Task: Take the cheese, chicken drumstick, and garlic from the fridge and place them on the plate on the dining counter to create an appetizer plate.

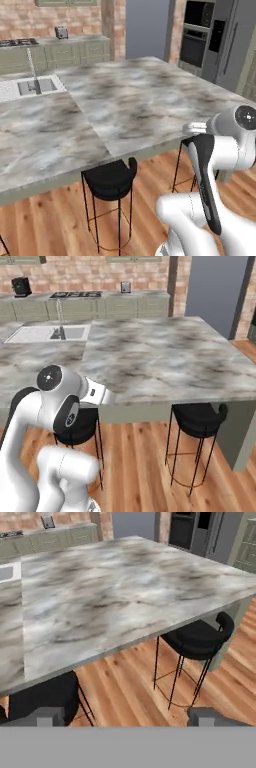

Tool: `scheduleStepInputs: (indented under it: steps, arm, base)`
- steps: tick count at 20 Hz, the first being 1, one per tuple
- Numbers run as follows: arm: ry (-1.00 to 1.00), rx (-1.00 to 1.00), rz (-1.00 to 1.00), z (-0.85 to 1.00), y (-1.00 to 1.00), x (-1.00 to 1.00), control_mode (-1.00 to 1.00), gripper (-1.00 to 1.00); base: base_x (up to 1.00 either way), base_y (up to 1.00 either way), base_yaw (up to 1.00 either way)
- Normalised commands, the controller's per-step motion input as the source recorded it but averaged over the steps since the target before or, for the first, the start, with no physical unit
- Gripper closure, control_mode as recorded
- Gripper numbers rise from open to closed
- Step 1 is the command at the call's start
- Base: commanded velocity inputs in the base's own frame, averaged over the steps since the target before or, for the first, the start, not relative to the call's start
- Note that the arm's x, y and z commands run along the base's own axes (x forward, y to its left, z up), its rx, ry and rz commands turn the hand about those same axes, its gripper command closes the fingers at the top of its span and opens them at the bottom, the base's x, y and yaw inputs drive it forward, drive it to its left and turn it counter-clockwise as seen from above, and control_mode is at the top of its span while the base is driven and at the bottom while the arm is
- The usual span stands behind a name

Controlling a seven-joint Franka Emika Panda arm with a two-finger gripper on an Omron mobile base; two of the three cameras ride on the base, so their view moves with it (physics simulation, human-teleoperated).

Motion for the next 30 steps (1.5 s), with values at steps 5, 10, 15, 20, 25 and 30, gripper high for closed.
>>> scheduleStepInputs:
  steps: [5,10,15,20,25,30]
  arm:
    - [0.0,0.0,0.0,0.0,0.0,0.0,1.0,-1.0]
    - [0.0,0.0,0.0,0.0,0.0,0.0,1.0,-1.0]
    - [0.0,0.0,0.0,0.0,0.0,0.0,1.0,-1.0]
    - [0.0,0.0,0.0,0.0,0.0,0.0,1.0,-1.0]
    - [0.0,0.0,0.0,0.0,0.0,0.0,1.0,-1.0]
    - [0.0,0.0,0.0,0.0,0.0,0.0,1.0,-1.0]
  base:
    - [-0.06,-1.0,-0.27]
    - [0.0,-1.0,-0.21]
    - [0.0,-1.0,-0.23]
    - [0.02,-1.0,-0.4]
    - [0.2,-1.0,-0.58]
    - [0.33,-1.0,-0.59]
